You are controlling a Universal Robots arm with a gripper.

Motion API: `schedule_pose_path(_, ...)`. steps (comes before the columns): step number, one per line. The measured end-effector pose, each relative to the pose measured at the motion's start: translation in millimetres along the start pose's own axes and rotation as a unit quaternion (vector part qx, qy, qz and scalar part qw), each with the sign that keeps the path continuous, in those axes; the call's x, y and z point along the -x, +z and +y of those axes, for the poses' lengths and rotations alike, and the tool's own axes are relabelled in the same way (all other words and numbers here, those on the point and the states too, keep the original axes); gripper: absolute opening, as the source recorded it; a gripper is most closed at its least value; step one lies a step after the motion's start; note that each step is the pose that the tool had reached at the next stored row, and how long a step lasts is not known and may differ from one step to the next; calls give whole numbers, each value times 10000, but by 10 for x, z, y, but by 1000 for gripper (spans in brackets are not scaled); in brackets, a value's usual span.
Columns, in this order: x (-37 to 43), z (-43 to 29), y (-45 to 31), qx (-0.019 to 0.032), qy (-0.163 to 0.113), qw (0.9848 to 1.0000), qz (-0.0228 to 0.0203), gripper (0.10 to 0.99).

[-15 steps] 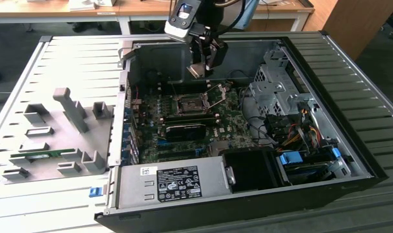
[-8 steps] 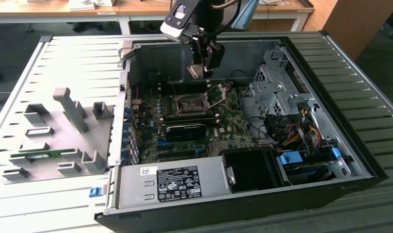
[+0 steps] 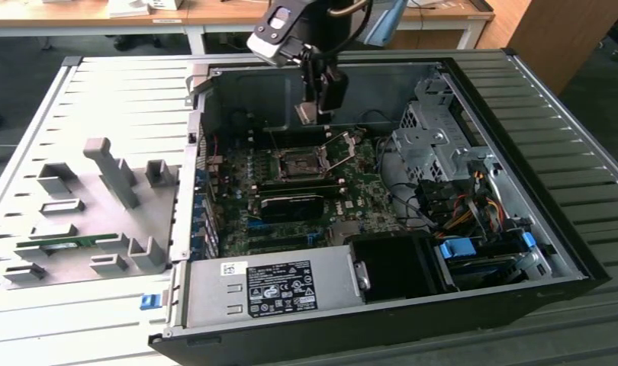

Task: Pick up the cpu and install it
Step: 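Place the cpu into insertion slot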

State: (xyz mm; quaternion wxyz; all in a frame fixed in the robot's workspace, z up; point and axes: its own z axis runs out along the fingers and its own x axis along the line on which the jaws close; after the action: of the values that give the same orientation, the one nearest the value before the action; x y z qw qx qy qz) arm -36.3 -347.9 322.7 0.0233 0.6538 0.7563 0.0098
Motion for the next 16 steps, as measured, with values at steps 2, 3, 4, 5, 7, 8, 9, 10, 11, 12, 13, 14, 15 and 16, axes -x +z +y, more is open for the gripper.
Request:
schedule_pose_path(2,-1,0,6,-3,145,9999,-6,541)
schedule_pose_path(3,-2,0,9,-5,219,9998,-10,541)
schedule_pose_path(4,-2,0,13,-6,299,9996,-14,541)
schedule_pose_path(5,-2,-1,17,-8,376,9993,-19,541)
schedule_pose_path(7,-3,-1,29,-12,522,9986,-26,541)
schedule_pose_path(8,-5,-1,42,-12,542,9985,-27,541)
schedule_pose_path(9,-5,-1,60,-12,542,9985,-27,541)
schedule_pose_path(10,-6,-1,77,-12,542,9985,-27,541)
schedule_pose_path(11,-7,-1,96,-13,542,9985,-28,541)
schedule_pose_path(12,-9,-1,114,-13,542,9985,-28,541)
schedule_pose_path(13,-10,-1,128,-13,542,9985,-27,541)
schedule_pose_path(14,-11,-2,137,-12,542,9985,-25,541)
schedule_pose_path(15,-11,-2,140,-12,542,9985,-24,541)
schedule_pose_path(16,-10,-2,141,-13,542,9985,-25,541)
